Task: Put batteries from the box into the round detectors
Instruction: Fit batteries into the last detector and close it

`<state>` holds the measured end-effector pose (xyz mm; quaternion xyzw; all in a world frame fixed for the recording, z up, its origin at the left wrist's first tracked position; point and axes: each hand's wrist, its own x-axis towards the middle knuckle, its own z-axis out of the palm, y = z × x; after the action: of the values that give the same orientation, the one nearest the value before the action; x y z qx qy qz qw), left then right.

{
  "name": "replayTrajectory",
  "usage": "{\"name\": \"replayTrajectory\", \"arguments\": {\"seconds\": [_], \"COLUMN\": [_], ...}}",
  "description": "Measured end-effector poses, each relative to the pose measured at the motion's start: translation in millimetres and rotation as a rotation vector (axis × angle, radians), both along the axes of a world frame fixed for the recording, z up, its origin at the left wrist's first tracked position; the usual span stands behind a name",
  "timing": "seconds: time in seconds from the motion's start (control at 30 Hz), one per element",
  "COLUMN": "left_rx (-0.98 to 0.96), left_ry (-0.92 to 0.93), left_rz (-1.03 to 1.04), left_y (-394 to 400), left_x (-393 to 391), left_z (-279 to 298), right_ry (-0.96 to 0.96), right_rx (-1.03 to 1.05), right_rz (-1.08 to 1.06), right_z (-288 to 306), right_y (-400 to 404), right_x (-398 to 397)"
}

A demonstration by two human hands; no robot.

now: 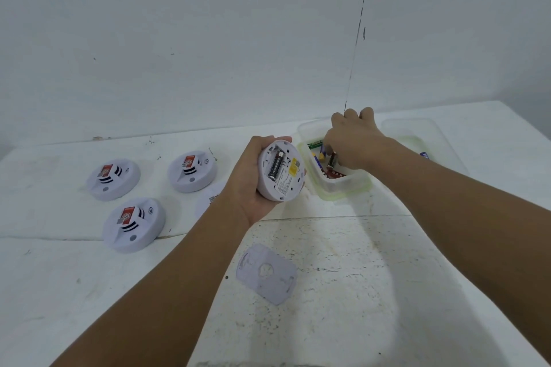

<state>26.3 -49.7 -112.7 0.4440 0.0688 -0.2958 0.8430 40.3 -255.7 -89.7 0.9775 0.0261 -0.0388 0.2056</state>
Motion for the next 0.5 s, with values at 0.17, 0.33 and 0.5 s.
{"name": "replayTrajectory", "arguments": {"seconds": [0.17, 0.33, 0.5], "left_rx": [-0.009, -0.034, -0.064], "left_ry": [0.003, 0.022, 0.031], "left_rz": [-0.002, 0.009, 0.021], "left_y": [2, 6, 6], "left_x": [0, 0, -4], "left_z": [-2, -2, 3], "right_ry": [-0.034, -0.114, -0.219], "right_rx": [0.007, 0.040, 0.134], "right_rz": [0.027, 0.052, 0.021], "right_z": [2, 3, 10], "right_y": [-1, -6, -4], "right_x": [-2, -5, -12]}}
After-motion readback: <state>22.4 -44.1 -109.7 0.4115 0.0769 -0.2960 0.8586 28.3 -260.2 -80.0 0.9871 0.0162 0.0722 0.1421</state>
